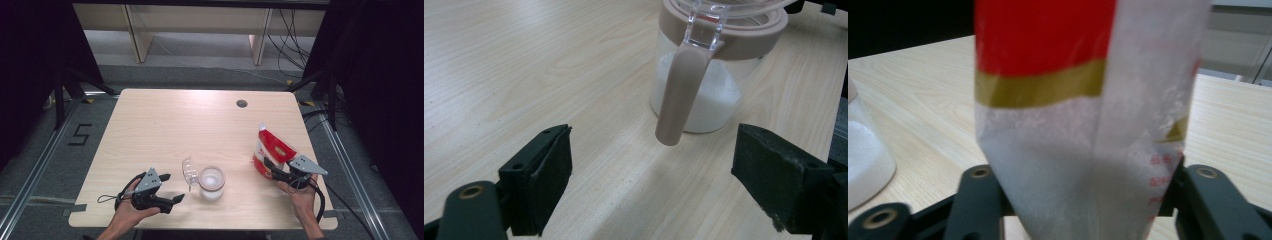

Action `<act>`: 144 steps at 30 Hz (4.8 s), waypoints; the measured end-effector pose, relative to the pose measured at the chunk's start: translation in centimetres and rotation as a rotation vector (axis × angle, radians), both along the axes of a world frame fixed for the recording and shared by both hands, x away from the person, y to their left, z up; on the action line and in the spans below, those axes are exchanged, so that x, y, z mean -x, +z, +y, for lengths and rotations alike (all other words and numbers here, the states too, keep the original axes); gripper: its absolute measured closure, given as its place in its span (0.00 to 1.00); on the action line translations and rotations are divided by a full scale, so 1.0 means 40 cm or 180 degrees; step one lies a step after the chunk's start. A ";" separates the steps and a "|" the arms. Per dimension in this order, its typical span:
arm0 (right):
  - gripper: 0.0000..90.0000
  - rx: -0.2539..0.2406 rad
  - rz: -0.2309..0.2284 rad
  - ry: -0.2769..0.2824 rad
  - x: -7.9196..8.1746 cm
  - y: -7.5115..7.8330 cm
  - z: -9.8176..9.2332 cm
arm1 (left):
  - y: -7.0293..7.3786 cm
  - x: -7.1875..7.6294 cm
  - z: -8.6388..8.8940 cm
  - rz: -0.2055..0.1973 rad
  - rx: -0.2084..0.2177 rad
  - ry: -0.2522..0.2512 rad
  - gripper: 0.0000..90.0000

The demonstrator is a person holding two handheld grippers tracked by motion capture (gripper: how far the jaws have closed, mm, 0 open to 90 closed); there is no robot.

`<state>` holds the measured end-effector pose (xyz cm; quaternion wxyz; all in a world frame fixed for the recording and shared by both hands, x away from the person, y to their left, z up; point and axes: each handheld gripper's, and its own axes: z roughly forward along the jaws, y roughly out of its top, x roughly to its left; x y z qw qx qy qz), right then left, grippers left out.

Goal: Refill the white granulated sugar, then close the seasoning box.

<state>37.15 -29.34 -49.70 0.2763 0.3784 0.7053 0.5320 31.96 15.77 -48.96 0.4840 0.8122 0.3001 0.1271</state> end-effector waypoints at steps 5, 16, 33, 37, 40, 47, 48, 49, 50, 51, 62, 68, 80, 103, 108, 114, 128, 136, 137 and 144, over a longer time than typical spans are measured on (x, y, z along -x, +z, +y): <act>0.43 -0.0016 0.0080 -0.0055 0.015 0.007 0.001 | -0.001 0.000 -0.002 0.0006 0.0001 -0.0002 0.17; 0.34 -0.0053 0.0217 -0.0262 0.072 0.035 -0.018 | 0.003 0.002 0.000 0.0002 0.0015 0.0040 0.17; 0.33 0.0117 0.0158 -0.0409 0.162 0.055 -0.040 | 0.024 0.000 0.013 0.0092 0.0276 0.0056 0.18; 0.33 0.0143 0.0192 -0.0421 0.183 0.059 -0.042 | 0.036 0.004 0.012 0.0101 0.0301 0.0107 0.17; 0.33 0.0073 0.0250 -0.0362 0.201 0.058 -0.030 | 0.047 0.006 0.012 0.0099 0.0358 0.0116 0.17; 0.32 0.0168 0.0208 -0.0200 0.221 0.053 -0.012 | 0.063 0.008 0.016 0.0072 0.0415 0.0157 0.17; 0.32 0.0121 0.0255 -0.0146 0.225 0.053 -0.005 | 0.065 0.008 0.016 0.0078 0.0430 0.0168 0.17; 0.32 0.0150 0.0253 -0.0135 0.230 0.053 0.000 | 0.068 0.009 0.017 0.0069 0.0418 0.0188 0.17; 0.32 0.0165 0.0269 -0.0111 0.235 0.054 0.005 | 0.071 0.010 0.017 0.0060 0.0433 0.0204 0.18; 0.32 0.0172 0.0293 -0.0100 0.239 0.054 0.008 | 0.072 0.010 0.018 0.0058 0.0449 0.0198 0.18; 0.33 0.0317 0.0364 0.0028 0.277 0.052 0.036 | 0.092 0.019 0.021 0.0033 0.0480 0.0257 0.47; 0.33 0.0381 0.0418 0.0080 0.285 0.051 0.047 | 0.093 0.027 0.003 0.0024 0.0386 0.0186 0.57; 0.34 0.0400 0.0390 0.0164 0.283 0.048 0.051 | 0.096 0.031 -0.007 -0.0227 0.0238 -0.0025 0.88; 0.34 0.0528 0.0308 0.0194 0.280 0.047 0.058 | 0.110 0.023 -0.021 -0.0298 0.0316 0.0037 0.99; 0.34 0.0511 0.0354 0.0208 0.283 0.050 0.065 | 0.108 0.020 -0.027 -0.0267 0.0342 0.0047 0.99; 0.34 0.0488 0.0362 0.0219 0.283 0.049 0.068 | 0.112 0.017 -0.035 -0.0320 0.0278 -0.0026 0.99; 0.34 0.0549 0.0311 0.0243 0.279 0.050 0.069 | 0.119 0.016 -0.045 -0.0337 0.0305 0.0005 0.99; 0.34 0.0483 0.0382 0.0217 0.283 0.049 0.077 | 0.121 0.019 -0.050 -0.0336 0.0326 -0.0014 0.99; 0.34 0.0494 0.0357 0.0226 0.281 0.049 0.076 | 0.122 0.018 -0.050 -0.0363 0.0315 -0.0035 0.99; 0.35 0.0473 0.0366 0.0242 0.281 0.048 0.079 | 0.124 0.019 -0.054 -0.0366 0.0326 -0.0052 0.99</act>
